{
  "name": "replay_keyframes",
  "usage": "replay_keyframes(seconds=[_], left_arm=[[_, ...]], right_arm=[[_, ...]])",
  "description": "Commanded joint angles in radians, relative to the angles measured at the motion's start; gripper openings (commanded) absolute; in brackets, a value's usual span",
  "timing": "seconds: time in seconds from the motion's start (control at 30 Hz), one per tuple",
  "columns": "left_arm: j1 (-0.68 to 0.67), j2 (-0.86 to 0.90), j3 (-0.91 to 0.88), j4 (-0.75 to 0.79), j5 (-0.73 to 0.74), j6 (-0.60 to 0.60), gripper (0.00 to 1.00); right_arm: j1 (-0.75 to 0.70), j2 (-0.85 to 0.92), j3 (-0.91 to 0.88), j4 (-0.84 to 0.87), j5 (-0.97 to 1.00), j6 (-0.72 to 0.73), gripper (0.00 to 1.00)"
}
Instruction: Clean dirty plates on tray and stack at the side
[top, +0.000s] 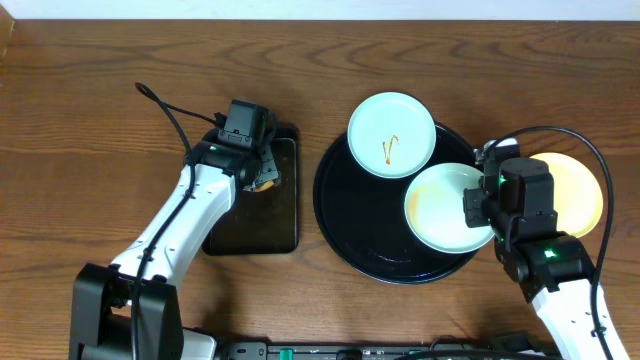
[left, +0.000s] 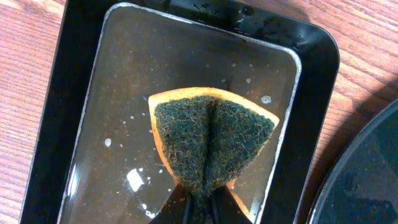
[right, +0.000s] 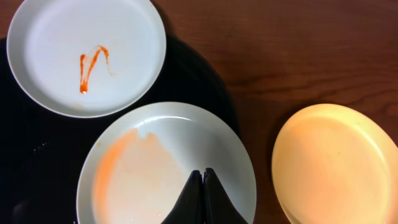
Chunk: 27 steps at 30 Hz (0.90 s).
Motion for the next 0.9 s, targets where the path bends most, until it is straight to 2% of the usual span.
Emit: replay_keyframes(seconds=[0.0,0.1,0.17,0.27,0.37,0.4,0.47,0.6,0.8,0.87], left_arm=[[0.005,0.010,-0.004,0.000,-0.015,0.022,0.08],[0.005,0.010,-0.004,0.000,-0.015,0.022,0.08],[0.005,0.010,-0.004,-0.003,-0.015,0.021,0.08],[0.005,0.010,-0.004,-0.008,-0.015,0.022,0.08],[0.005,0.010,-0.004,-0.016,-0.015,0.022,0.08],[0.005,0.010,-0.004,-0.018,-0.015,0.022,0.08],[0.005,0.010,-0.004,-0.019,-0.015,0.025,0.08],[0.005,0.010,-0.004,-0.023,-0.015,0.025,0.08],[0.005,0.010,-0.004,-0.025,-0.015,0.025,0.08],[0.005,0.010,-0.004,-0.027,-0.015,0.025,0.08]], right_arm=[[0.019,-0.007,0.023,-0.002,0.030,-0.016,0.01],[0.019,-0.005,0.023,-0.018,0.018,0.026,0.02],[0.017,0.002,0.021,-0.034,0.005,0.053,0.11],[0.017,0.029,0.018,-0.049,0.002,0.102,0.19],[0.010,0.074,0.016,-0.051,0.002,0.151,0.35],[0.004,0.092,0.016,-0.042,0.002,0.177,0.47],[-0.006,0.116,0.016,-0.019,-0.008,0.193,0.99],[-0.039,0.134,0.016,0.029,-0.023,0.183,0.99],[-0.181,0.149,0.016,-0.006,-0.055,0.275,0.99],[-0.244,0.171,0.016,-0.031,-0.112,0.280,0.94]])
